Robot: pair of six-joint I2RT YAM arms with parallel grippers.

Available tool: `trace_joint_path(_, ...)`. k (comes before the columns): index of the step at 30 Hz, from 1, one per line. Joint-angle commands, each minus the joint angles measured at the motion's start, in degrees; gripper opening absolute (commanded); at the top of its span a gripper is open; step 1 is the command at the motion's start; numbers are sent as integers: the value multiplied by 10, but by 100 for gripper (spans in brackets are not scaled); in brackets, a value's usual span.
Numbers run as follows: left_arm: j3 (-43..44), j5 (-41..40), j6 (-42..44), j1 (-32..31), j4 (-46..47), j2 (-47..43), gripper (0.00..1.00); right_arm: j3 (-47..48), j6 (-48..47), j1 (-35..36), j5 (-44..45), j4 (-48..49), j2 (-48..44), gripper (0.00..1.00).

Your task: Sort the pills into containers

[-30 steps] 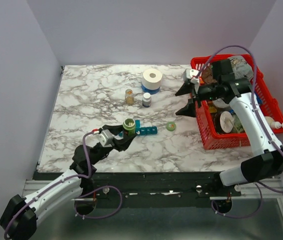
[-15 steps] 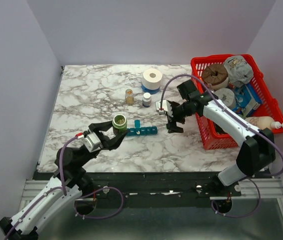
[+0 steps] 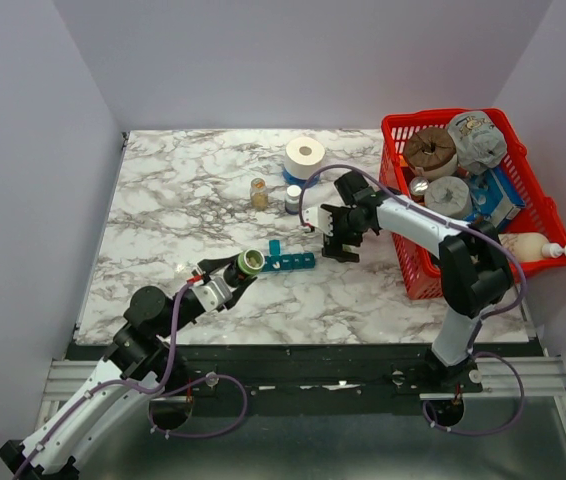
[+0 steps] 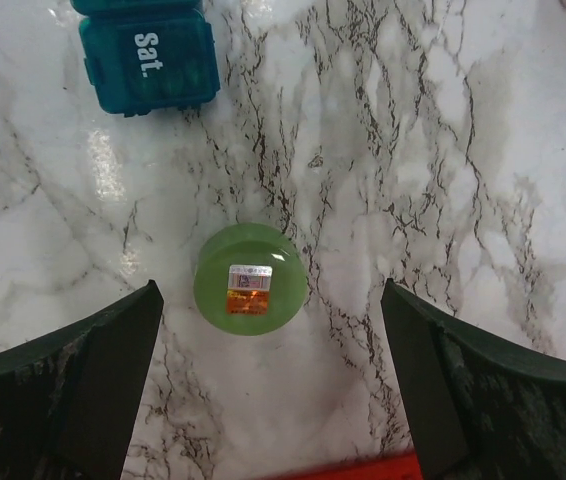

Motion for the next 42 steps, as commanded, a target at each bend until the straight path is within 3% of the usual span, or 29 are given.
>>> trace_joint_path(1,2,21,21,1,5,0,0,10,6,6,35,16,23,99)
trace_joint_path(20,2,29,12,1,9,5,0,-18,30,8,36,37,60,78)
trace_joint_path(24,2,33,8,1,10,5,0,-16,39,10,28,28,52,57)
trace_joint_path(25,2,35,8,1,10,6,0,-11,40,10,25,23,47,45)
trace_joint_path(29,4,51,4,1,10,14,0,0,42,10,-3,-6,-4,30)
trace_joint_path(33,6,91,-2,1,16,36,0,43,29,10,-112,-100,-76,22)
trace_joint_path(39,17,162,-36,1,54,106,0,154,-19,14,-330,-251,-188,21)
trace_joint_path(42,24,197,-60,0,78,149,0,192,-29,47,-372,-284,-216,21)
